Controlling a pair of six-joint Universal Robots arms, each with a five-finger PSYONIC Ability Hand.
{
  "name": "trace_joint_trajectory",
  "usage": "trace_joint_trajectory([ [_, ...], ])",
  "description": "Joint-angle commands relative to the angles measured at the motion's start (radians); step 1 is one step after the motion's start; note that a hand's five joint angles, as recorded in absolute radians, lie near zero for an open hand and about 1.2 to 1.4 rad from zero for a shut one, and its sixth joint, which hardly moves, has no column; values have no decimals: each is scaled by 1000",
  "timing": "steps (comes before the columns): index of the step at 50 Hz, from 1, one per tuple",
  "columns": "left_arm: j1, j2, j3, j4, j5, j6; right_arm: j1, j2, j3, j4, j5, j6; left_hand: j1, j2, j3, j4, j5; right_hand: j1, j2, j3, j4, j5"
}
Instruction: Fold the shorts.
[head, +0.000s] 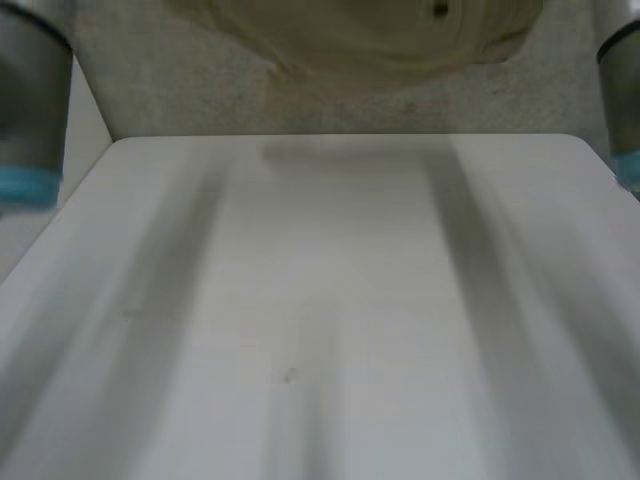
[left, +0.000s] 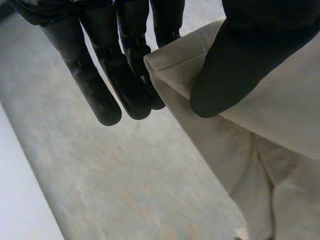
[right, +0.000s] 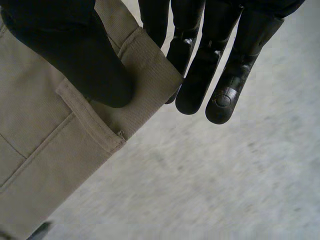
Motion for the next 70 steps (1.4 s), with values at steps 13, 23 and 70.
trace_joint_trajectory([
  [13,-60,-75,-700,-11,-3,-66,0,274,338,85,-69,-32,269,196,204,192,272,429,220,212,205,233],
  [23,-66,32,-735,-142,-2,-52,-16,118,457,277,-64,-32,269,196,204,192,272,429,220,212,205,233],
  [70,2,-225,-337,-221,233,164,-63,-71,738,549,-78,-267,-855,-928,-921,-932,-852,429,220,212,205,233],
])
